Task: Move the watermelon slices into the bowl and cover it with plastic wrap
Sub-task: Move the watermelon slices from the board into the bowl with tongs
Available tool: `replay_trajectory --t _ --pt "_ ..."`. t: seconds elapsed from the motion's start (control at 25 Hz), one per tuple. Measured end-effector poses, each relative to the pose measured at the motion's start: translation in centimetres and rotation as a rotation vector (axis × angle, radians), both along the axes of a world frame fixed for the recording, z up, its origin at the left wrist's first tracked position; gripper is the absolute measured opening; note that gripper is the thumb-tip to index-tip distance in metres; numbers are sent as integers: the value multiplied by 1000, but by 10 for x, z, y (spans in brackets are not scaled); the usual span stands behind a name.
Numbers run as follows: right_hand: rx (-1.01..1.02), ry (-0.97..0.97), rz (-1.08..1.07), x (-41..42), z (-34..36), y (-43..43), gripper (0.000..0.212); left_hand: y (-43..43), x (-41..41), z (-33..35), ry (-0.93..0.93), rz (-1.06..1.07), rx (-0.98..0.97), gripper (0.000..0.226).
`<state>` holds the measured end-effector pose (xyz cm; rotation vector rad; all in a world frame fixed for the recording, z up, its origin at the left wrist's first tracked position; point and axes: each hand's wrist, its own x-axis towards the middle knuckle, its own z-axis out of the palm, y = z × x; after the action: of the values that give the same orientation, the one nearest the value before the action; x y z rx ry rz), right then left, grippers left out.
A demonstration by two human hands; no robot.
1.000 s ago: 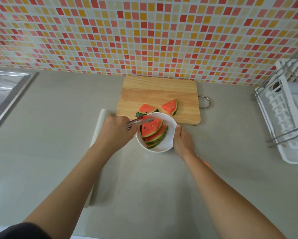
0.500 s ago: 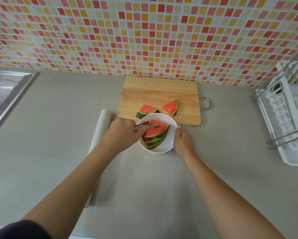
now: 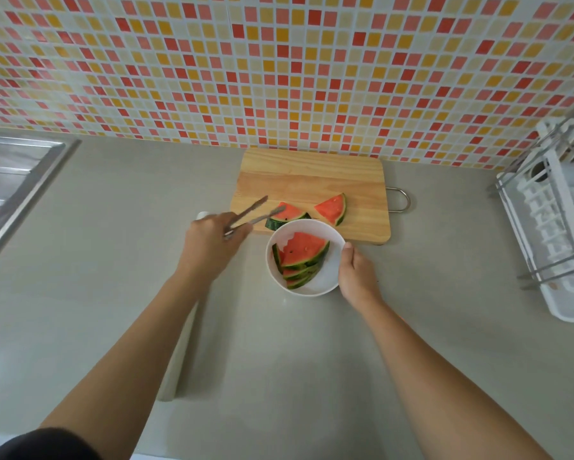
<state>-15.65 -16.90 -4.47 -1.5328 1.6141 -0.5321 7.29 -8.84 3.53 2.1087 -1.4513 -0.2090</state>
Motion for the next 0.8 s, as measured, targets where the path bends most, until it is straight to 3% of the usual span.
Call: replay_trajectory --t 0.2,0.4,0.64,0.8 --pt "0 14 19 -8 4 -2 40 -7 32 -28 141 -14 228 22" --pt "-8 10 20 -11 6 -3 40 -28 27 -34 130 -114 214 27" --pt "-7 8 20 -11 7 -1 40 -46 6 -41 60 74 225 37" --pt "-21 22 29 -11 8 -1 43 -46 21 -48 172 81 210 33"
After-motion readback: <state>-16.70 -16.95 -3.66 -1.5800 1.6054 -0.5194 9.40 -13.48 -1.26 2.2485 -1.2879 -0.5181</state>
